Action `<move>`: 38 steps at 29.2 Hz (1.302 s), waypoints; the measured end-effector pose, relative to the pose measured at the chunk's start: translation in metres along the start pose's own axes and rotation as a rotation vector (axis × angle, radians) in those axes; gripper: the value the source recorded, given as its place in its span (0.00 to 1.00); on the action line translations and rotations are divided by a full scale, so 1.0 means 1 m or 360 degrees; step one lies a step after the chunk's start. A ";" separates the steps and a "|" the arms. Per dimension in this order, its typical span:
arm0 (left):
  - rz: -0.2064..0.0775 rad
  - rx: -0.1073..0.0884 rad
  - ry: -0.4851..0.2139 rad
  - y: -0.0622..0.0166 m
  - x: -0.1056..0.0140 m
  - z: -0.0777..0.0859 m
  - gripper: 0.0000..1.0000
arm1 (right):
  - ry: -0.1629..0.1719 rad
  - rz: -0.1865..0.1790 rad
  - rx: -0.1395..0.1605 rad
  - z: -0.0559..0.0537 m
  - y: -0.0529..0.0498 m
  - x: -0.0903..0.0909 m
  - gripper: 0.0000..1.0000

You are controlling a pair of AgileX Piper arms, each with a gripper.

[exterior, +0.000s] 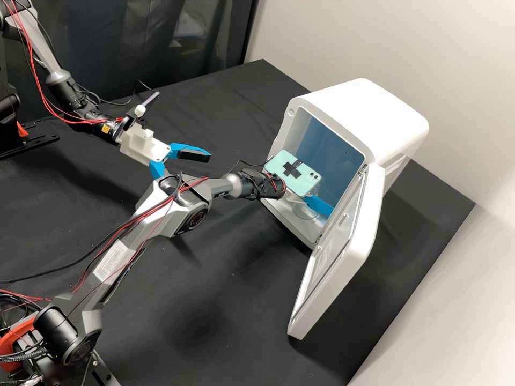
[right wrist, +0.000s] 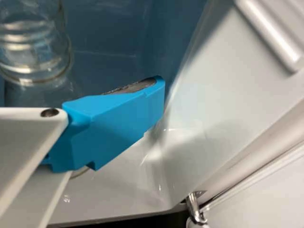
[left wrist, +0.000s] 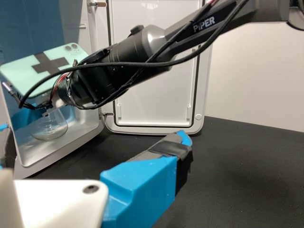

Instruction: Take the flask out of the incubator

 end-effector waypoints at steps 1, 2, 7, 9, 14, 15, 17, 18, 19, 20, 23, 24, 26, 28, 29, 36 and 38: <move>0.0000 0.0000 0.0000 0.0000 0.000 0.000 1.00 | -0.0005 -0.0006 0.0002 0.001 -0.002 0.001 1.00; 0.0000 0.0000 0.0000 0.0000 0.000 0.000 1.00 | -0.0005 -0.0005 0.0002 0.001 -0.002 0.001 1.00; 0.0000 0.0000 0.0000 0.0000 0.000 0.000 1.00 | 0.0013 0.0009 0.0001 0.000 -0.002 0.001 0.00; 0.0000 0.0000 0.0000 0.0000 0.000 0.000 1.00 | 0.0036 0.0027 0.0005 -0.001 -0.001 0.001 0.00; 0.0000 0.0000 0.0000 0.0000 0.000 0.000 1.00 | 0.0072 0.0037 0.0007 0.001 -0.004 0.001 0.00; 0.0000 0.0000 0.0000 0.0000 0.000 0.000 1.00 | 0.0074 0.0034 0.0011 0.002 -0.006 0.001 0.00; 0.0000 0.0000 0.0000 0.0000 0.000 0.000 1.00 | 0.0074 0.0024 0.0021 0.004 -0.009 0.001 0.00; 0.0000 0.0000 0.0000 0.0000 0.000 0.000 1.00 | 0.0073 0.0019 0.0025 0.005 -0.010 0.001 0.00; 0.0000 0.0000 0.0000 0.0000 0.000 0.000 1.00 | 0.0074 0.0016 0.0035 0.006 -0.011 0.001 0.00; 0.0000 0.0000 0.0000 0.0000 0.000 0.000 1.00 | 0.0077 0.0012 0.0038 0.006 -0.012 0.000 0.00; 0.0000 0.0000 0.0000 0.0000 0.000 0.000 1.00 | 0.0093 0.0008 0.0062 0.007 -0.012 -0.004 0.00; 0.0000 0.0000 0.0000 0.0000 0.000 0.000 1.00 | 0.0095 0.0006 0.0075 0.007 -0.012 -0.006 0.00; 0.0000 0.0000 0.0000 0.0000 0.000 0.000 1.00 | 0.0107 0.0011 0.0076 0.007 -0.010 -0.008 0.00; 0.0000 0.0000 0.0000 0.0000 0.000 0.000 1.00 | 0.0107 0.0039 0.0083 0.007 -0.008 -0.009 0.00; 0.0000 0.0000 0.0000 0.0000 0.000 0.000 1.00 | 0.0106 0.0045 0.0093 0.007 -0.008 -0.009 0.00; 0.0017 0.0001 -0.0005 0.0039 -0.003 0.001 1.00 | 0.0102 0.0049 0.0085 0.008 -0.010 -0.009 0.00; 0.0018 0.0000 -0.0005 0.0037 -0.004 0.001 1.00 | 0.0097 0.0053 0.0081 0.009 -0.010 -0.009 0.00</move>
